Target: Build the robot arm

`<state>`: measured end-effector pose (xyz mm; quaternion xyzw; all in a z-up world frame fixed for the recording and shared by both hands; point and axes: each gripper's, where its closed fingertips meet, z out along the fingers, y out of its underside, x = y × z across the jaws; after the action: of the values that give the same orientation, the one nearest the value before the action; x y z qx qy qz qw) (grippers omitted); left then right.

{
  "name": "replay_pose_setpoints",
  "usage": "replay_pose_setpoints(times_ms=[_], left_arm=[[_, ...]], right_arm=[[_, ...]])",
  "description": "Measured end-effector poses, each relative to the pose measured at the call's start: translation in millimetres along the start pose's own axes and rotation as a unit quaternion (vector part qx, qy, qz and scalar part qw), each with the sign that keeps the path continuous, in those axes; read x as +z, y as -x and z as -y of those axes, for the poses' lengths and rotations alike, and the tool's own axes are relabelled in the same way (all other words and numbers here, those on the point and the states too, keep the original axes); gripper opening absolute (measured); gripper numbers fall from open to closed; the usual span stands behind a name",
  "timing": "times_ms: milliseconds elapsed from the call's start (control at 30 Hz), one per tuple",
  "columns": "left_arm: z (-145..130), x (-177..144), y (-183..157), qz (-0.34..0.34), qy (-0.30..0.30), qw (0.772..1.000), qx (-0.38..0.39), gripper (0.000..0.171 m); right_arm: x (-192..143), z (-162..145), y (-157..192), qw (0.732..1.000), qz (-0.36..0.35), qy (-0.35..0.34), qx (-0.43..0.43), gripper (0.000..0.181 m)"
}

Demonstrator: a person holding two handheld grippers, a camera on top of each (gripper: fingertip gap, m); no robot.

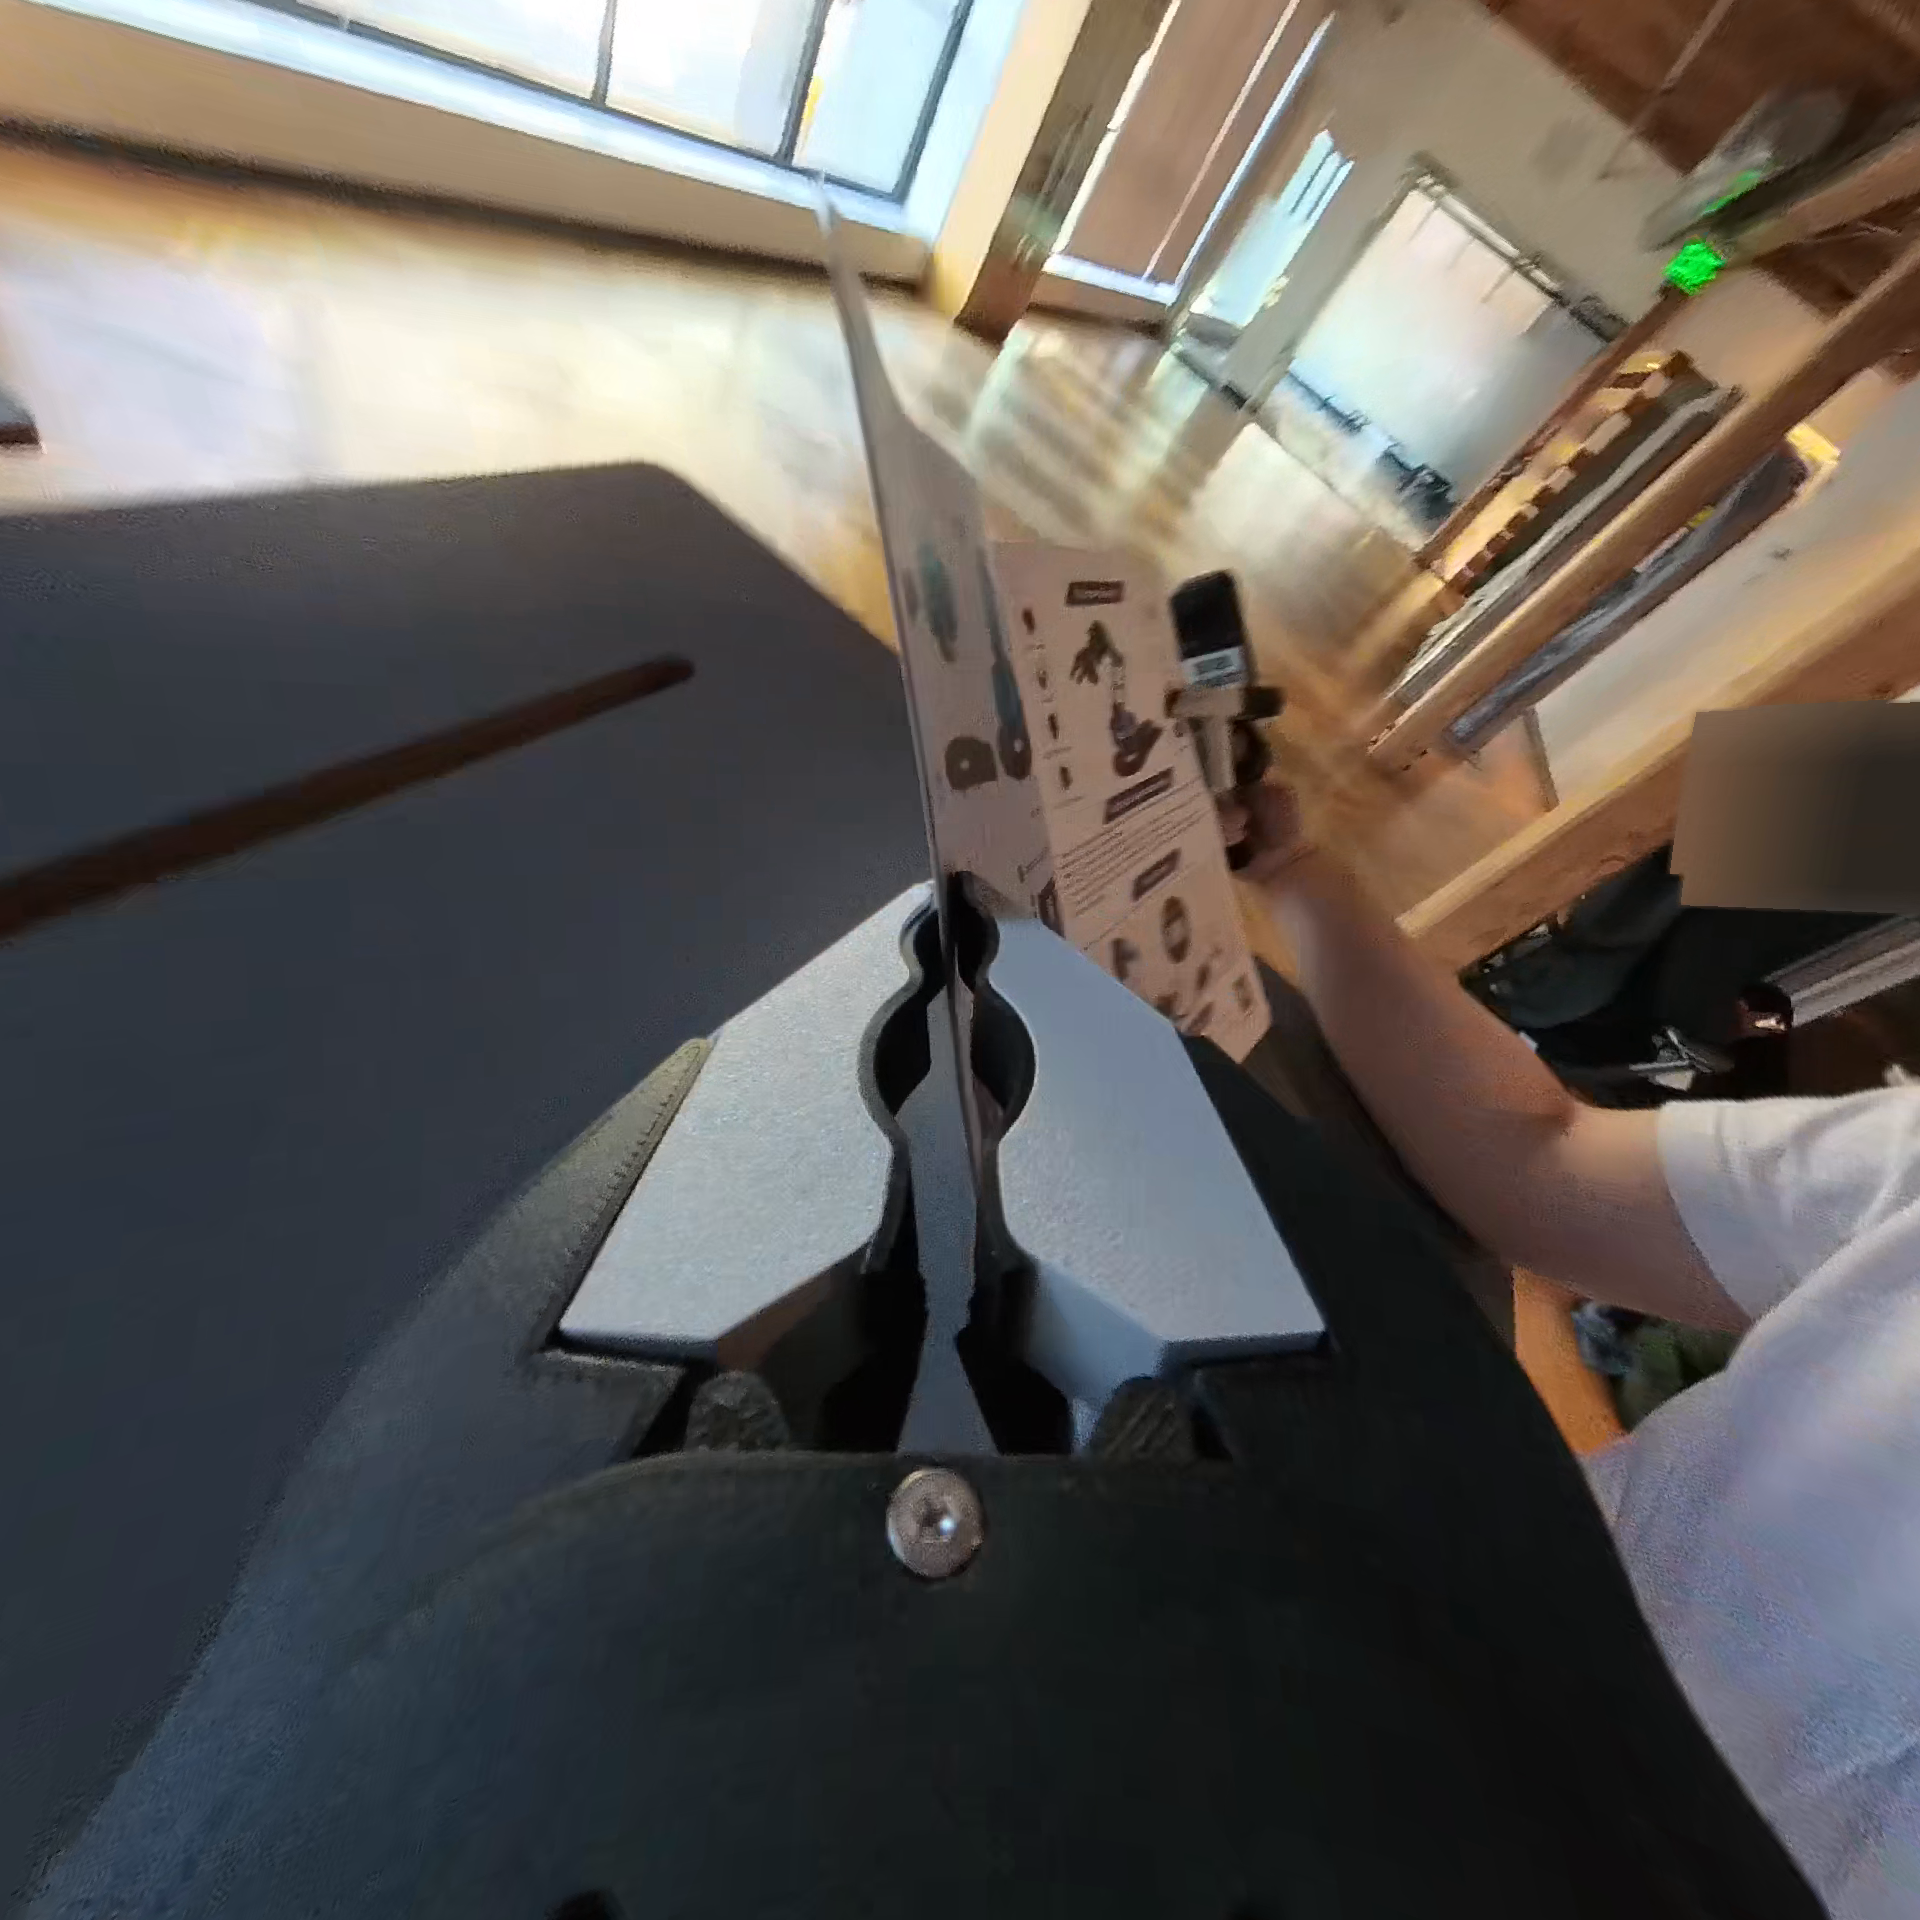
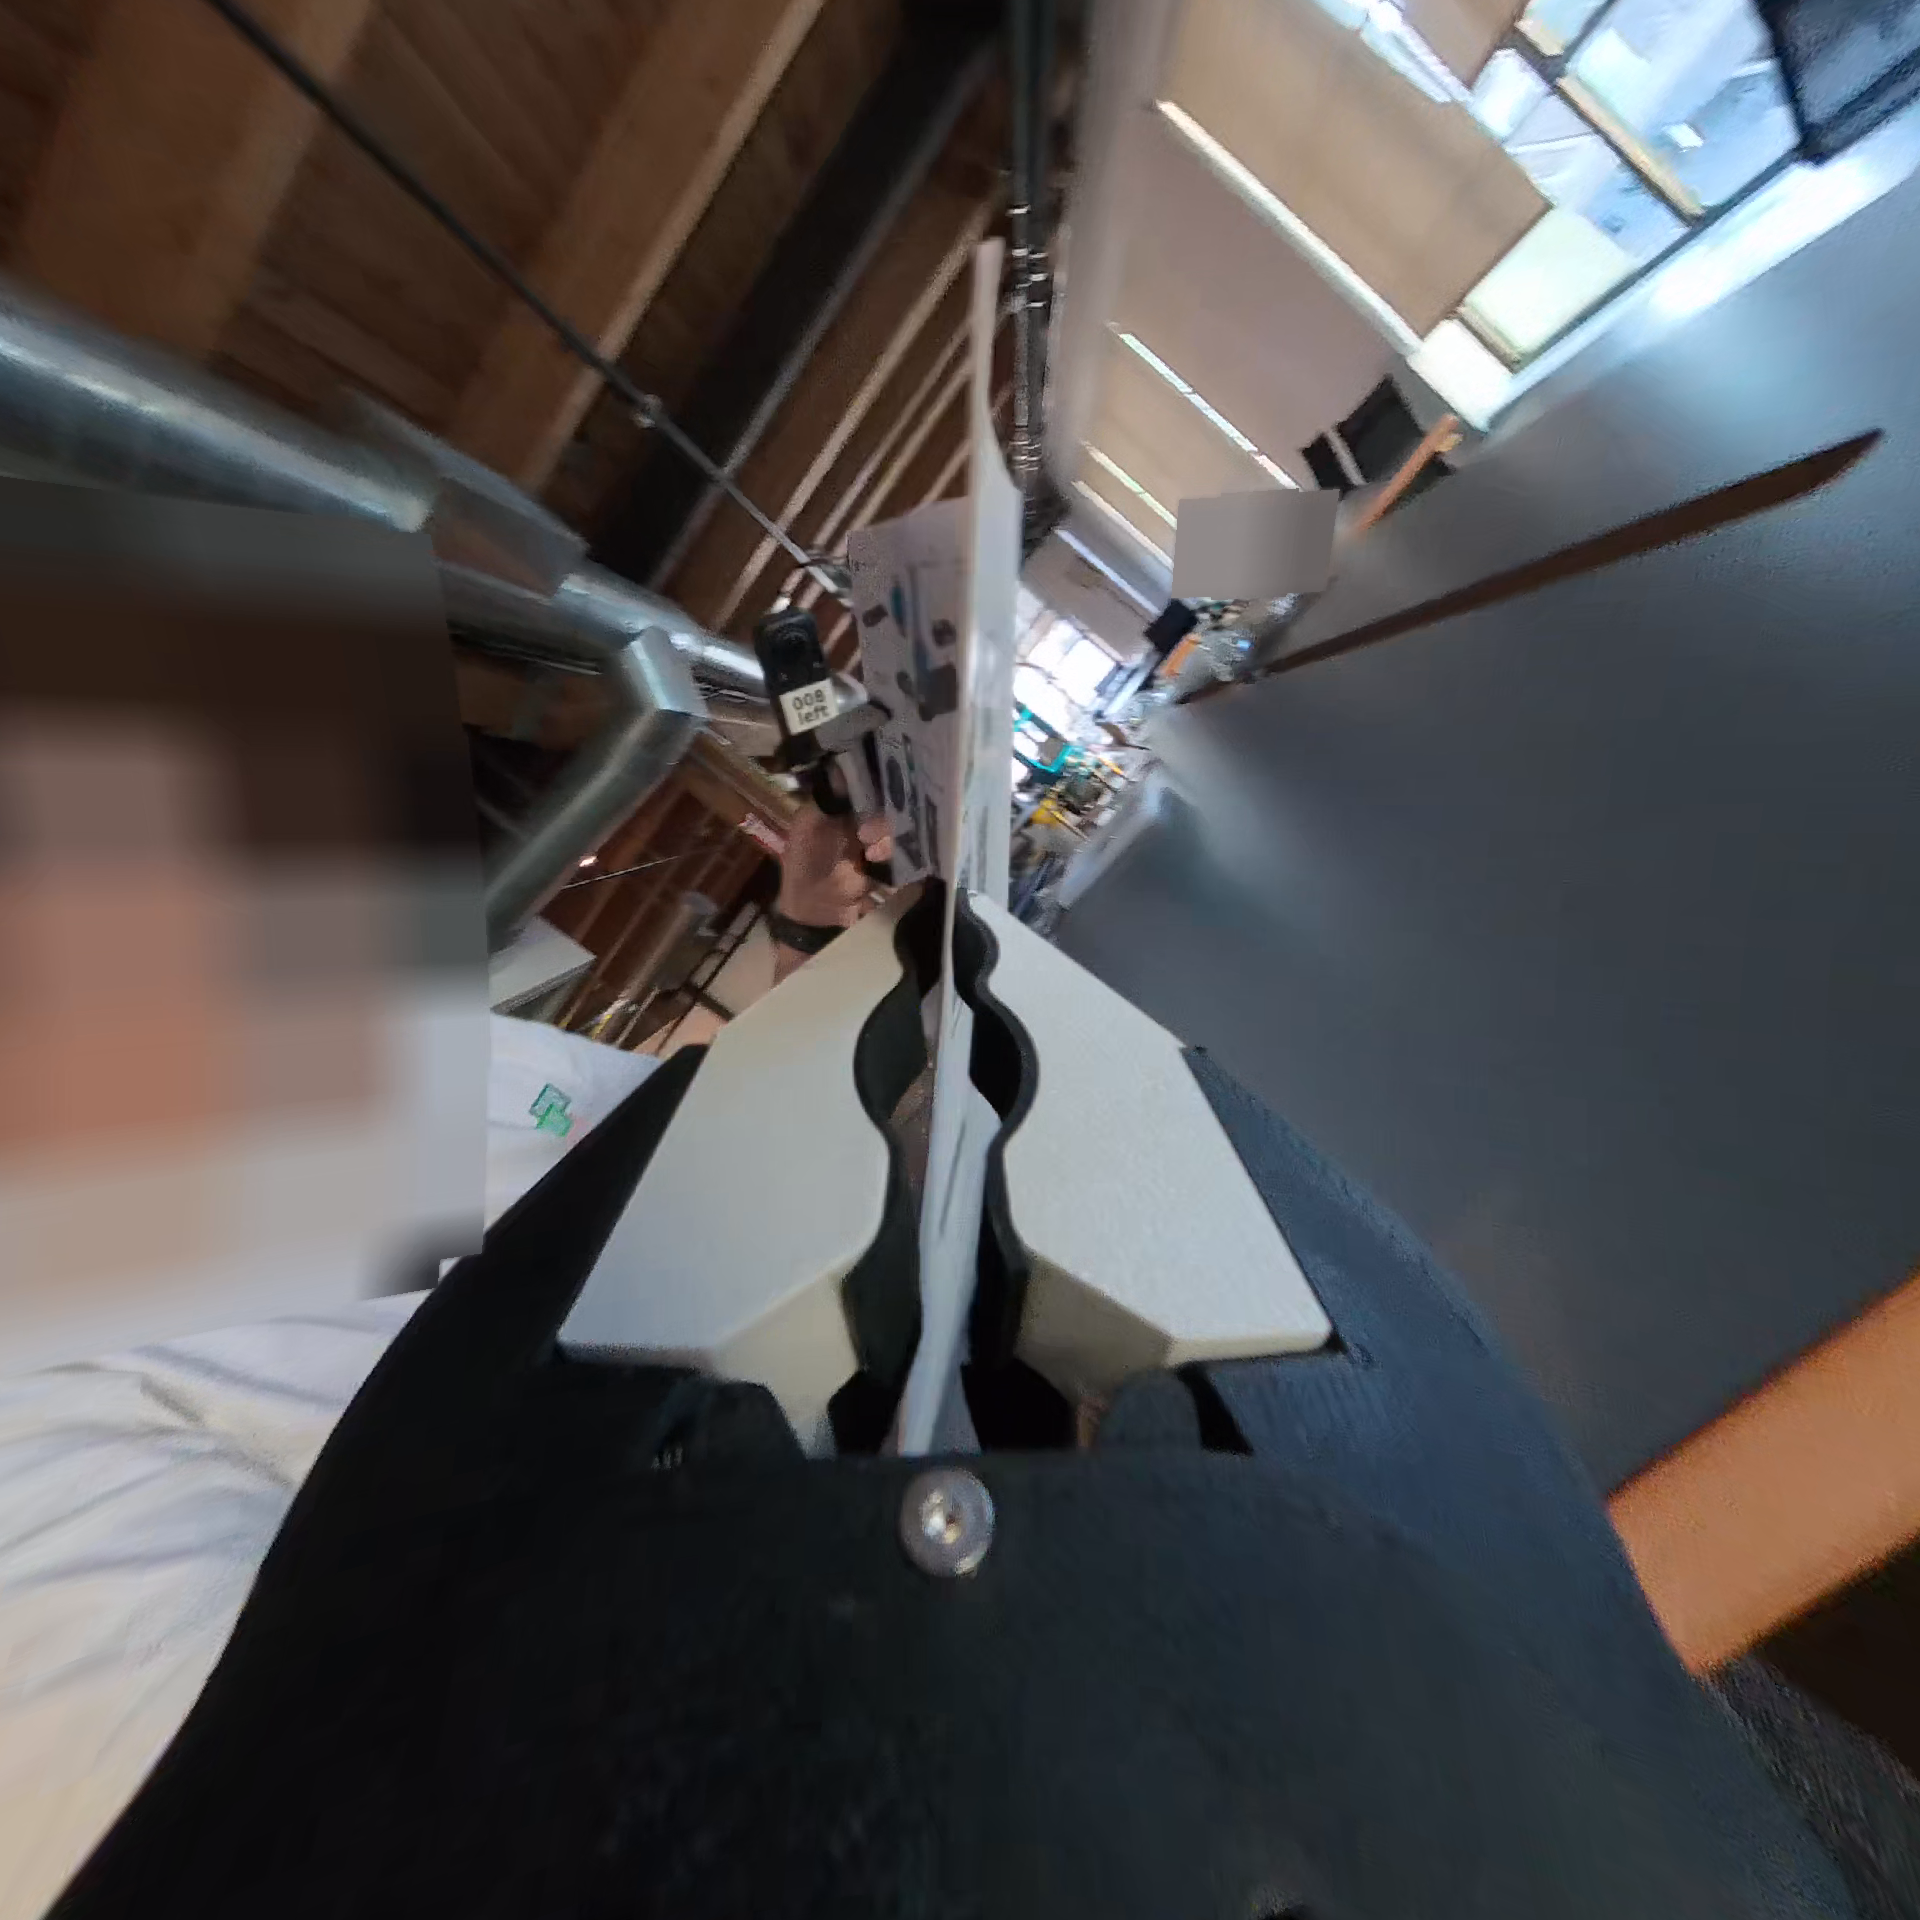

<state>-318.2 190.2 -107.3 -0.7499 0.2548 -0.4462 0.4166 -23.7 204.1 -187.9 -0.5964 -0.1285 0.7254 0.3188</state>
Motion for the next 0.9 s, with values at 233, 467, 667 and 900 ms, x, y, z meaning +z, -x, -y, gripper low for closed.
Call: replay_pose_setpoints(times_ms=[233, 467, 667, 900], left_arm=[[-84, 17, 59, 0.045, 0.065, 0.992, -0.094, 0.000], [-143, 28, 99, 0.102, 0.146, 0.978, -0.111, 0.000], [-155, 32, 99, 0.084, 0.149, 0.973, -0.152, 0.000], [-156, 33, 101, 0.078, 0.143, 0.973, -0.164, 0.000]], right_arm=[[-16, -36, -45, 0.978, -0.206, 0.021, -0.006, 0.000], [-7, -35, -80, 0.956, -0.279, 0.073, -0.058, 0.000], [-11, -31, -81, 0.959, -0.270, 0.058, -0.057, 0.000], [-10, -34, -83, 0.938, -0.305, 0.085, -0.142, 0.000]])
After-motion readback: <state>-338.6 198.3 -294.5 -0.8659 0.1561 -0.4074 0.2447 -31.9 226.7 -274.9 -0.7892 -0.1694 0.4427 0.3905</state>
